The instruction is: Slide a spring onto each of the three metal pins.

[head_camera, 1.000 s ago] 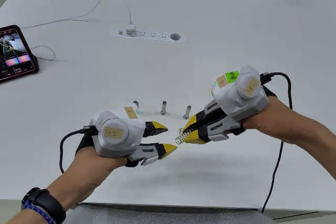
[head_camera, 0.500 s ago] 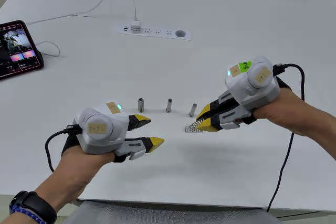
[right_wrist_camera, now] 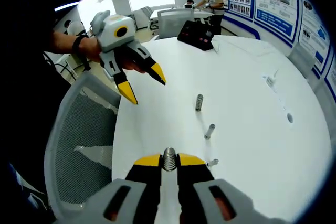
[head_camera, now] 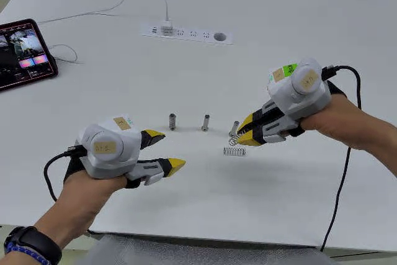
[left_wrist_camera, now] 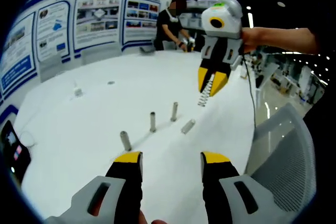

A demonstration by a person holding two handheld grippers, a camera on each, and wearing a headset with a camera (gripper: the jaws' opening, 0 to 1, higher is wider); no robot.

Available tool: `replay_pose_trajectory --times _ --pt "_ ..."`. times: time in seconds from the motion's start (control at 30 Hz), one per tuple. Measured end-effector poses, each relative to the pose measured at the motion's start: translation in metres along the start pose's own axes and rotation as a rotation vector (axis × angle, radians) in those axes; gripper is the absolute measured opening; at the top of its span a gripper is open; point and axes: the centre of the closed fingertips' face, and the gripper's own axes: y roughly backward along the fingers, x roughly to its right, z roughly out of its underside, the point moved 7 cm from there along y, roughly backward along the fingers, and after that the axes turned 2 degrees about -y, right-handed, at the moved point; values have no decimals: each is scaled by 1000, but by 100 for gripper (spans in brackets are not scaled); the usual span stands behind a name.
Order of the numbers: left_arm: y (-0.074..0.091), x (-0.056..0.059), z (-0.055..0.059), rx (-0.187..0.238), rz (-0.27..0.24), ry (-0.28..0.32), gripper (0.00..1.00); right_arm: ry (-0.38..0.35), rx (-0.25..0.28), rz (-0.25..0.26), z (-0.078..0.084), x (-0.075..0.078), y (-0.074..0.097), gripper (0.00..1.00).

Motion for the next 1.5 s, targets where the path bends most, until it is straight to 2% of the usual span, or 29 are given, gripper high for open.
replay_pose_trajectory --times 0.57,0.9,1.17,1.5 --pt "17 -15 17 -15 -71 77 61 15 -59 27 -7 33 -14 12" --pt "26 -18 22 -23 -94 119 68 42 -87 30 -11 50 -24 12" --pt "31 -21 27 -29 -94 132 74 68 -103 37 -15 59 -32 12" --pt "36 -25 33 -33 -102 149 74 97 -134 41 -17 63 -44 12"
